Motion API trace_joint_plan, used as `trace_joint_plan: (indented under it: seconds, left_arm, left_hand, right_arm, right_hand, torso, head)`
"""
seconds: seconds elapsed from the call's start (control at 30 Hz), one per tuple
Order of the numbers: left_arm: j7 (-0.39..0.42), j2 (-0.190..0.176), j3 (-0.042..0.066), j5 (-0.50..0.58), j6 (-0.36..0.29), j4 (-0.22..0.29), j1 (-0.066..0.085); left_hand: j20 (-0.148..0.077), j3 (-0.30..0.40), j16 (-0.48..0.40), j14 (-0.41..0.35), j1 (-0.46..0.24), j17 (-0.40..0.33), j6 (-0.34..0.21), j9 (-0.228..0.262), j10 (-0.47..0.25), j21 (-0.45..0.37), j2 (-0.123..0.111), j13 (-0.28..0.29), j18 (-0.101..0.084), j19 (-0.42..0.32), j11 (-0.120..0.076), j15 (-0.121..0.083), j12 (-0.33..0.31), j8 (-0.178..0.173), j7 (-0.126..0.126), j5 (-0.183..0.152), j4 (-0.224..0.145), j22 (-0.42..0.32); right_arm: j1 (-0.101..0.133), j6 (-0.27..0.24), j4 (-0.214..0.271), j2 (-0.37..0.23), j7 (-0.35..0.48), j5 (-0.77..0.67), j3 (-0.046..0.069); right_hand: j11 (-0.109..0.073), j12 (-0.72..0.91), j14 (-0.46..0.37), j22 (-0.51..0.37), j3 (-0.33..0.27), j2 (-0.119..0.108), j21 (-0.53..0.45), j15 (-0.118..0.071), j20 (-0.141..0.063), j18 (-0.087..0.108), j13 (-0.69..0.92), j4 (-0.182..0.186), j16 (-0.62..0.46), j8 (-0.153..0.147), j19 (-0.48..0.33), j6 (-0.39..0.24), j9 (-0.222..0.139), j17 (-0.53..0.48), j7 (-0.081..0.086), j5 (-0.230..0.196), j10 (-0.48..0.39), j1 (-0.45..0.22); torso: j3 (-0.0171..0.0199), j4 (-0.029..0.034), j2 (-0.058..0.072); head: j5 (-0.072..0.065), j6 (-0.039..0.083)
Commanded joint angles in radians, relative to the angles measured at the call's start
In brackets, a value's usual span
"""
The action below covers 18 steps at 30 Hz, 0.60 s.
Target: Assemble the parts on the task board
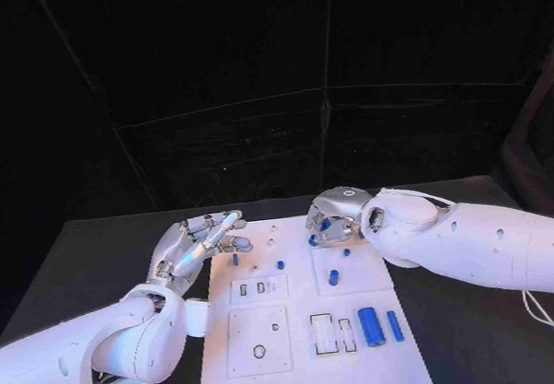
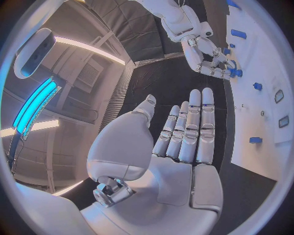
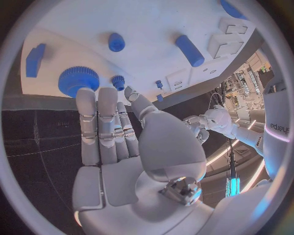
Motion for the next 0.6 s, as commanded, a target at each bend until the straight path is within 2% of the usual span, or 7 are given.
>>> trace_joint_plan:
  seconds: [0.03, 0.17, 0.23, 0.37, 0.47, 0.6]
  left_arm:
    - [0.005, 0.001, 0.001, 0.016, 0.014, 0.0, 0.002]
    - [0.006, 0.001, 0.001, 0.023, 0.013, -0.001, 0.002]
    - [0.006, 0.001, 0.001, 0.026, 0.013, -0.001, 0.003]
    - [0.006, -0.001, 0.001, 0.028, 0.013, 0.0, 0.004]
    - [0.005, -0.001, 0.001, 0.029, 0.014, 0.0, 0.005]
    - [0.002, -0.002, 0.001, 0.03, 0.016, -0.002, 0.006]
  left_hand:
    - [0.001, -0.002, -0.006, 0.008, 0.002, 0.003, 0.004, -0.002, 0.007, 0.001, 0.004, -0.002, 0.012, 0.01, 0.001, -0.001, -0.006, -0.005, 0.002, -0.004, -0.005, -0.001]
    - [0.001, -0.003, -0.006, 0.011, 0.001, 0.005, 0.005, -0.002, 0.008, 0.002, 0.005, -0.002, 0.013, 0.012, 0.001, -0.002, -0.007, -0.006, 0.002, -0.004, -0.005, -0.001]
    - [0.001, -0.003, -0.006, 0.011, 0.001, 0.005, 0.005, -0.002, 0.008, 0.002, 0.005, -0.002, 0.013, 0.012, 0.001, -0.002, -0.007, -0.006, 0.002, -0.004, -0.005, -0.001]
    - [0.001, -0.003, -0.006, 0.012, 0.001, 0.006, 0.006, -0.002, 0.008, 0.002, 0.006, -0.002, 0.013, 0.013, 0.001, -0.002, -0.008, -0.007, 0.002, -0.004, -0.005, -0.001]
    - [0.001, -0.003, -0.006, 0.012, 0.001, 0.006, 0.006, -0.002, 0.008, 0.002, 0.006, -0.002, 0.013, 0.013, 0.002, -0.002, -0.009, -0.007, 0.002, -0.004, -0.005, -0.002]
    - [0.001, -0.003, -0.006, 0.012, 0.0, 0.007, 0.006, -0.003, 0.007, 0.002, 0.007, -0.002, 0.012, 0.013, 0.002, -0.002, -0.009, -0.007, 0.002, -0.004, -0.005, -0.002]
  right_arm:
    - [0.003, 0.044, -0.002, 0.005, -0.013, -0.024, 0.001]
    - [0.004, 0.063, -0.006, 0.012, -0.013, -0.023, 0.001]
    - [0.004, 0.072, -0.009, 0.015, -0.014, -0.022, 0.001]
    - [0.004, 0.087, -0.015, 0.019, -0.017, -0.022, 0.001]
    - [0.004, 0.097, -0.02, 0.023, -0.02, -0.022, 0.001]
    - [0.004, 0.103, -0.025, 0.026, -0.022, -0.022, 0.001]
  right_hand:
    - [0.001, -0.003, 0.016, 0.038, 0.012, -0.002, 0.03, 0.006, 0.003, -0.013, 0.0, 0.003, 0.04, -0.004, 0.01, -0.009, -0.001, 0.04, -0.002, -0.007, -0.009, -0.012]
    - [0.001, -0.002, 0.02, 0.112, 0.024, 0.0, 0.083, 0.007, 0.004, -0.024, 0.001, 0.005, 0.107, -0.003, 0.034, -0.009, -0.001, 0.108, -0.003, -0.007, -0.011, -0.011]
    - [0.0, -0.002, 0.022, 0.167, 0.032, -0.003, 0.122, 0.008, 0.005, -0.032, 0.001, 0.008, 0.151, -0.003, 0.052, -0.011, -0.001, 0.15, -0.003, -0.008, -0.013, -0.013]
    - [0.001, -0.002, 0.021, 0.216, 0.043, -0.003, 0.158, 0.008, 0.006, -0.039, 0.001, 0.012, 0.192, -0.002, 0.066, -0.011, 0.0, 0.188, -0.004, -0.008, -0.013, -0.014]
    - [0.001, -0.001, 0.021, 0.232, 0.048, -0.002, 0.17, 0.009, 0.006, -0.041, 0.001, 0.013, 0.208, -0.002, 0.07, -0.01, 0.0, 0.202, -0.003, -0.008, -0.011, -0.013]
    - [0.001, -0.001, 0.02, 0.244, 0.059, 0.002, 0.179, 0.009, 0.007, -0.042, 0.001, 0.013, 0.223, -0.001, 0.072, -0.007, 0.0, 0.216, -0.002, -0.01, -0.009, -0.009]
  torso:
    - [-0.0011, 0.0045, 0.009]
    - [-0.0024, 0.0062, 0.012]
    - [-0.002, 0.0068, 0.013]
    - [0.0, 0.0063, 0.015]
    - [-0.0004, 0.0079, 0.017]
    - [0.0012, 0.0071, 0.018]
  head:
    - [-0.001, 0.0]
    - [-0.003, -0.001]
    - [-0.003, -0.002]
    - [0.0, -0.004]
    - [-0.001, -0.004]
    - [0.001, -0.006]
